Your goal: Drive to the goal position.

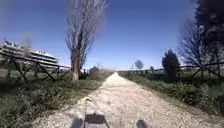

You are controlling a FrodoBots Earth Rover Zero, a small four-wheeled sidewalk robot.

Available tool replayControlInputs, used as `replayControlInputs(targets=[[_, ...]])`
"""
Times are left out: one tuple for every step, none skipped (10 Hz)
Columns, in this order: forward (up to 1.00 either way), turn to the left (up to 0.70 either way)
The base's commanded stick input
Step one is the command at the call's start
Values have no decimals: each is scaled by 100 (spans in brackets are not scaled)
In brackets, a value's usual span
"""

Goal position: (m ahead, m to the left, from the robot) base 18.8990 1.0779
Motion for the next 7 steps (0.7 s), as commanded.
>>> replayControlInputs(targets=[[50,0],[50,0],[50,0],[50,0],[50,0],[50,0],[50,0]])
